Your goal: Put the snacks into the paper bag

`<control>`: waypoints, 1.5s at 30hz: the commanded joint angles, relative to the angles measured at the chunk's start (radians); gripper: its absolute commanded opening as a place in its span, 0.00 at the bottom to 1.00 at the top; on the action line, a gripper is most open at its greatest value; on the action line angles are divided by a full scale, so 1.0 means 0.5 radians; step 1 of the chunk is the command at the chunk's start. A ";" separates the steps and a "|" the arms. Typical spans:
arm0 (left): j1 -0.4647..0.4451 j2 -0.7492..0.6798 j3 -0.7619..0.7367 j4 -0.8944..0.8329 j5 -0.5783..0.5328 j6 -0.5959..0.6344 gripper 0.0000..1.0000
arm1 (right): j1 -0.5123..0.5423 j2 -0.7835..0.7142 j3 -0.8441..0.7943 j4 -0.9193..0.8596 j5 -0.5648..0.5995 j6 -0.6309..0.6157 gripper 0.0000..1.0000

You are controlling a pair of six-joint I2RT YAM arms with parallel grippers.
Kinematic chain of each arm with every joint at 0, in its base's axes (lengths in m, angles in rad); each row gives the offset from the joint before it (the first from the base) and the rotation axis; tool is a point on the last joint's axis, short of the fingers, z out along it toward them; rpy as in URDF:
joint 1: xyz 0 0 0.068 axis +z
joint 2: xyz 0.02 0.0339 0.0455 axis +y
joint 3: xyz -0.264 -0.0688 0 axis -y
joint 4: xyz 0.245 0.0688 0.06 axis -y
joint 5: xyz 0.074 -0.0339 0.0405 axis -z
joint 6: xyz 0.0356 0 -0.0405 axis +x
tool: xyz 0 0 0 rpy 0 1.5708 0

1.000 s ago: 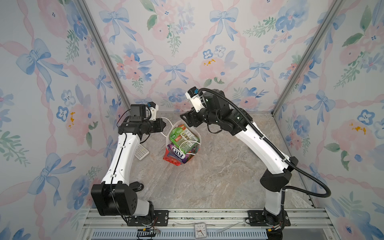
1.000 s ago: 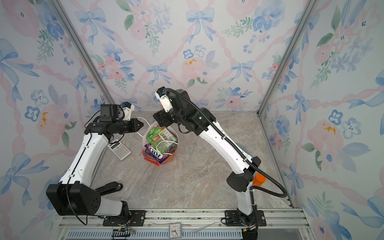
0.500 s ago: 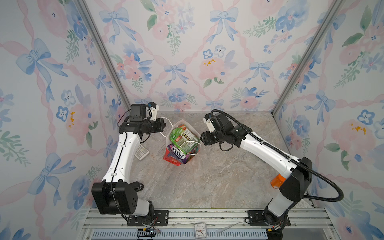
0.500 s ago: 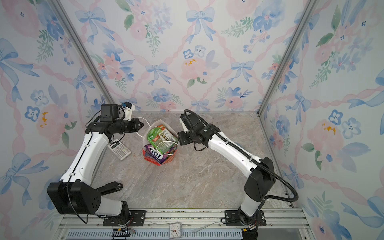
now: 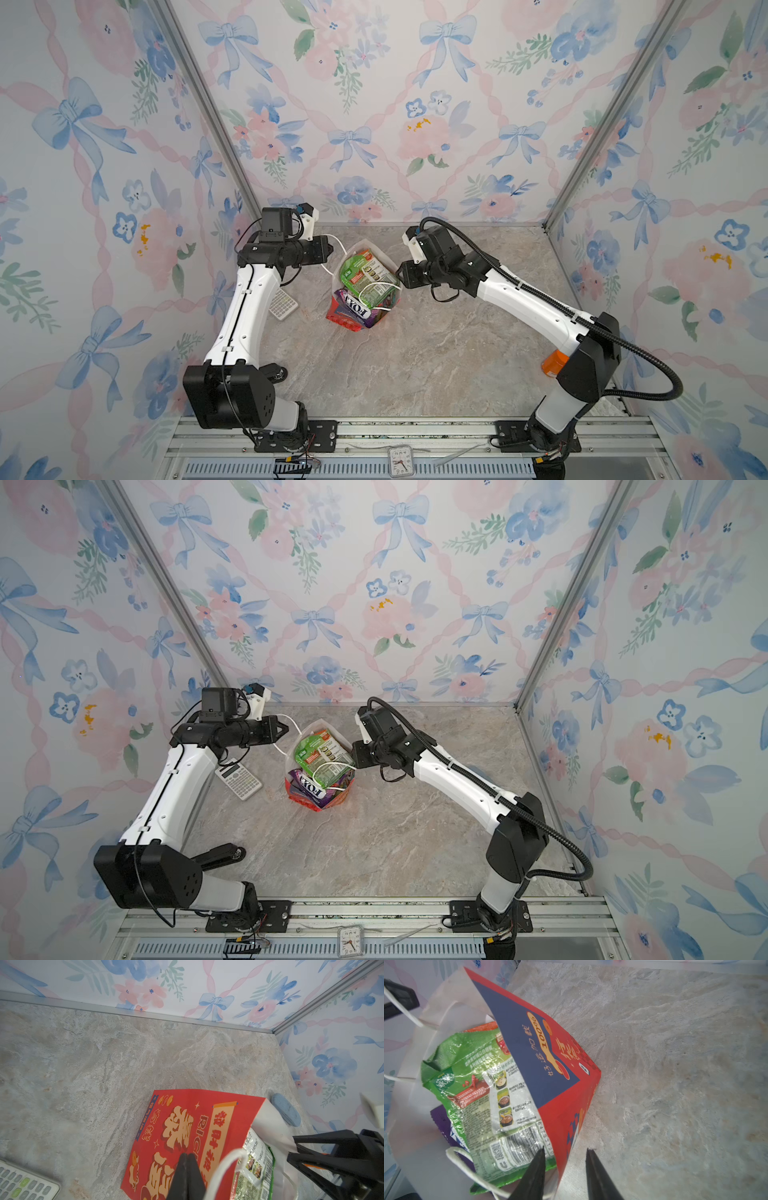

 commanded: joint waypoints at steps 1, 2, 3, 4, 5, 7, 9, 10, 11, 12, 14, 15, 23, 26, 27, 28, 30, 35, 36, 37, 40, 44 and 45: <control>0.007 0.011 0.060 0.019 0.042 -0.029 0.00 | 0.035 0.057 0.082 0.003 -0.019 0.056 0.30; 0.006 0.008 0.058 0.018 0.045 -0.028 0.00 | 0.041 0.067 0.095 -0.005 -0.016 0.060 0.29; 0.006 0.003 0.059 0.019 0.045 -0.027 0.00 | 0.045 0.080 0.108 -0.017 -0.007 0.060 0.27; 0.006 -0.003 0.058 0.019 0.047 -0.030 0.00 | 0.050 0.093 0.127 -0.027 -0.009 0.060 0.25; 0.004 -0.009 0.060 0.020 0.053 -0.030 0.00 | 0.052 0.103 0.142 -0.033 -0.011 0.060 0.21; 0.000 -0.008 0.069 0.019 0.077 -0.036 0.00 | 0.052 0.127 0.182 -0.048 -0.036 0.057 0.09; -0.008 -0.010 0.074 0.019 0.085 -0.039 0.00 | 0.057 0.135 0.238 -0.055 -0.049 0.048 0.00; -0.011 -0.010 0.075 0.019 0.085 -0.040 0.00 | 0.060 0.135 0.263 -0.062 -0.050 0.040 0.00; -0.015 -0.012 0.077 0.019 0.090 -0.044 0.00 | 0.062 0.135 0.302 -0.075 -0.046 0.028 0.00; -0.020 -0.013 0.082 0.019 0.104 -0.048 0.00 | 0.061 0.137 0.349 -0.094 -0.040 0.017 0.00; -0.029 -0.010 0.108 0.021 0.171 -0.064 0.00 | 0.061 0.144 0.446 -0.141 -0.037 -0.010 0.00; -0.037 -0.010 0.133 0.020 0.206 -0.069 0.00 | 0.062 0.157 0.512 -0.174 -0.040 -0.026 0.00; -0.134 0.002 0.311 0.020 0.257 -0.122 0.00 | 0.073 0.414 1.255 -0.624 -0.131 -0.201 0.00; -0.173 0.006 0.333 0.020 0.285 -0.143 0.00 | 0.080 0.457 1.405 -0.715 -0.171 -0.215 0.00; -0.191 0.007 0.332 0.021 0.275 -0.144 0.00 | 0.084 0.441 1.398 -0.710 -0.167 -0.215 0.00; -0.202 0.006 0.332 0.019 0.259 -0.141 0.00 | 0.084 0.416 1.379 -0.697 -0.157 -0.220 0.00; -0.218 0.011 0.327 0.020 0.246 -0.139 0.00 | 0.075 0.360 1.295 -0.656 -0.126 -0.221 0.00; -0.227 0.012 0.332 0.019 0.256 -0.160 0.00 | 0.015 0.248 1.091 -0.607 -0.145 -0.166 0.00; -0.230 0.006 0.333 0.023 0.255 -0.161 0.00 | 0.010 0.218 1.040 -0.602 -0.133 -0.166 0.00; -0.236 0.000 0.333 0.019 0.253 -0.164 0.00 | 0.011 0.184 1.006 -0.599 -0.123 -0.160 0.00; -0.256 -0.035 0.343 0.019 0.271 -0.176 0.00 | 0.011 0.085 0.937 -0.602 -0.153 -0.125 0.00; -0.281 -0.057 0.333 0.022 0.261 -0.169 0.00 | -0.009 -0.033 0.748 -0.521 -0.104 -0.110 0.00; -0.283 -0.048 0.321 0.022 0.247 -0.162 0.00 | -0.039 -0.031 0.707 -0.513 -0.115 -0.097 0.00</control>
